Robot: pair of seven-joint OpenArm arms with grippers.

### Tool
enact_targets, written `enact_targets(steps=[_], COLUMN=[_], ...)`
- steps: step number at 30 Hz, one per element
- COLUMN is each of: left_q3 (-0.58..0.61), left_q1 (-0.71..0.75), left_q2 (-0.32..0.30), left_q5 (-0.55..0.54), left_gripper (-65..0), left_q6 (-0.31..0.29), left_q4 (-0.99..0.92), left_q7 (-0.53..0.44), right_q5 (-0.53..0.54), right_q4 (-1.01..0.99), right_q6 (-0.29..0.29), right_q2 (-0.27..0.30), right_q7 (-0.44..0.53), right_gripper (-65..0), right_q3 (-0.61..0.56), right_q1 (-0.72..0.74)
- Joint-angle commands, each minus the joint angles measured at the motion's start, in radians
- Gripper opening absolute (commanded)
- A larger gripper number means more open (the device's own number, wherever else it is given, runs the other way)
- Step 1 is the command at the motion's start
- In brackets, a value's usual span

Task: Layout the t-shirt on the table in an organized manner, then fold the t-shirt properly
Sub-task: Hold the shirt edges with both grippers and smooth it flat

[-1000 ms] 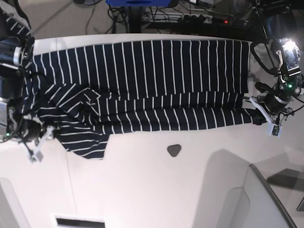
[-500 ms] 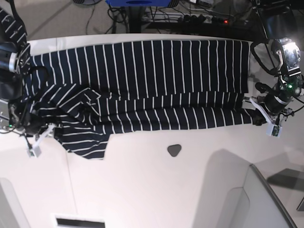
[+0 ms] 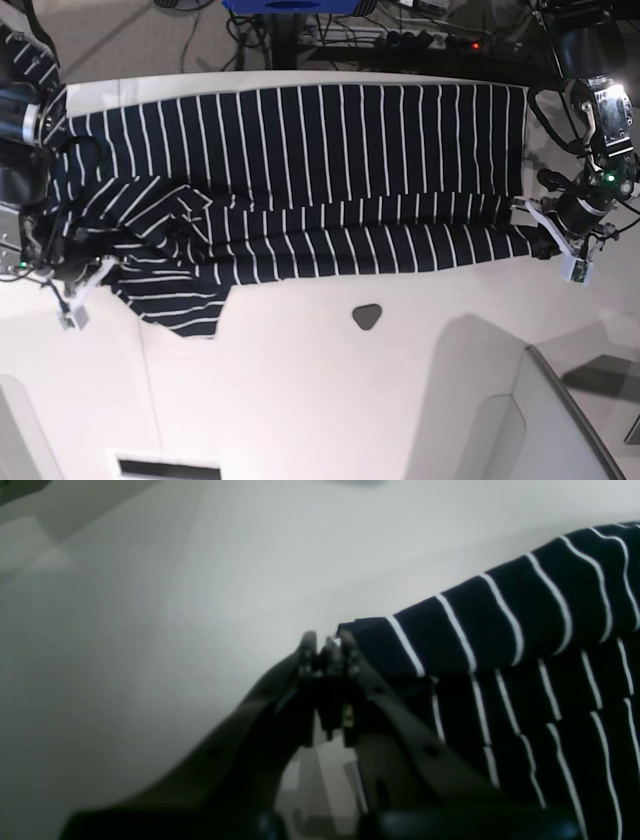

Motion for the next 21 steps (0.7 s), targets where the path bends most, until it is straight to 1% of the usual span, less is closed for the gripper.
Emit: enact_targets(steps=[1, 3, 7, 9, 14, 19, 21], left_q3=[-0.005, -0.005, -0.005, -0.005, -0.006, -0.008, -0.008], left_q1=[-0.013, -0.013, -0.015, -0.020, -0.029, -0.056, -0.058], left_q2=[-0.021, -0.019, -0.019, -0.018, -0.016, -0.016, -0.016], left_q5=[-0.009, -0.009, -0.009, -0.009, -0.013, -0.011, -0.011], left_gripper=[-65.0, -65.0, -65.0, -65.0, -65.0, -65.0, -65.0], left_q6=[0.005, 0.005, 0.005, 0.005, 0.005, 0.005, 0.005], left_q4=[0.016, 0.016, 0.017, 0.023, 0.026, 0.026, 0.026], left_q7=[-0.018, -0.018, -0.018, -0.018, -0.016, -0.016, -0.016], right_q5=[0.015, 0.015, 0.015, 0.015, 0.015, 0.015, 0.015], right_q4=[0.051, 0.128, 0.254, 0.297, 0.354, 0.387, 0.410], right_q6=[0.005, 0.005, 0.007, 0.008, 0.008, 0.008, 0.008], right_q2=[0.018, 0.017, 0.017, 0.015, 0.011, 0.011, 0.011], right_q7=[0.021, 0.015, -0.077, -0.103, -0.109, -0.102, -0.102], right_gripper=[-65.0, -65.0, -65.0, -65.0, -65.0, -65.0, -65.0], right_q3=[0.002, 0.002, 0.002, 0.002, -0.002, -0.092, -0.097], right_q1=[0.017, -0.006, -0.020, -0.020, -0.014, -0.006, -0.005])
